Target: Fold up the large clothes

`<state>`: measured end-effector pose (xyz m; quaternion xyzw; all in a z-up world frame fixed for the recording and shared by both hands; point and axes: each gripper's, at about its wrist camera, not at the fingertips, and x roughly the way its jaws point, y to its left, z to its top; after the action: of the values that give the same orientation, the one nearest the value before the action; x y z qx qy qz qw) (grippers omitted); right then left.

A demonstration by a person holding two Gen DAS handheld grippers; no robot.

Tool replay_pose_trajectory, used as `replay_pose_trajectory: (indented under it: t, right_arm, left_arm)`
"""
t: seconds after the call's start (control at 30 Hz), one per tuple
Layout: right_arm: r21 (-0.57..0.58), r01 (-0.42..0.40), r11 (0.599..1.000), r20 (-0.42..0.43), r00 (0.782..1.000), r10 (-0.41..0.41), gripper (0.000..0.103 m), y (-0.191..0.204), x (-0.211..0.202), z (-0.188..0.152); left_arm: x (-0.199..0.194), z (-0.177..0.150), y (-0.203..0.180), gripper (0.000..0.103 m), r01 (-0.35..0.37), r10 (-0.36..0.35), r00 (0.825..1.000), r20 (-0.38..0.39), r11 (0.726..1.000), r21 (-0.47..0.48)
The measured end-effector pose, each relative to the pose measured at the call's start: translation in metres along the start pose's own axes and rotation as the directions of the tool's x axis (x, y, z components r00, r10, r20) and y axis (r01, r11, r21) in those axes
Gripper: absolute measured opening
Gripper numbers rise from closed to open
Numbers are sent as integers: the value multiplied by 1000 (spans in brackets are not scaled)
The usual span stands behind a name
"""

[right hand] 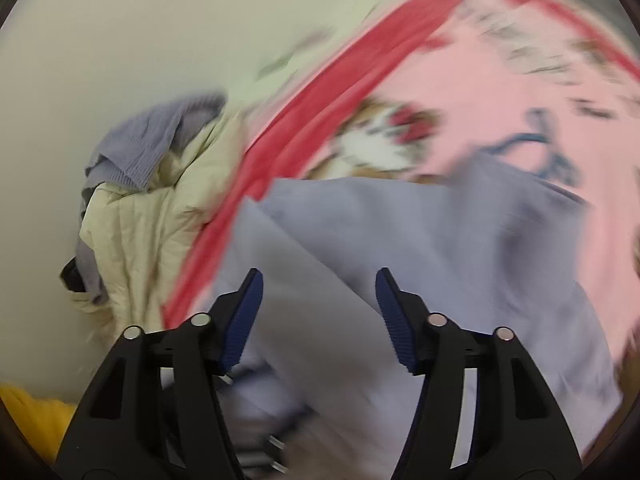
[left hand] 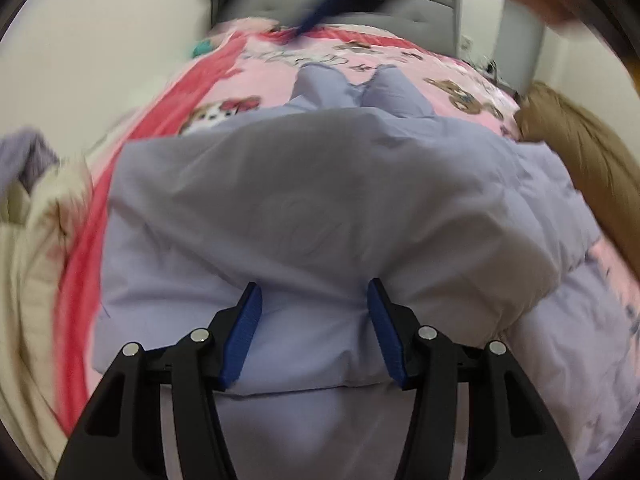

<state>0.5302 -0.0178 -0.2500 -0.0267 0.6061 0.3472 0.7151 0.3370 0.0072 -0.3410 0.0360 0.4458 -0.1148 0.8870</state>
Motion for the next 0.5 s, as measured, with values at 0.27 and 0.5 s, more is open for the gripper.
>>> replay_pose_trajectory:
  t: [0.27, 0.5]
  right_arm:
    - [-122, 89, 988, -381, 916, -130, 42, 65, 127, 90]
    - [-36, 161, 986, -582, 799, -152, 26, 66, 175, 95]
  left_arm:
    - [-1, -7, -2, 54, 4, -5, 1000, -16, 1000, -15]
    - [0, -10, -1, 54, -1, 0, 1000, -9, 999, -46]
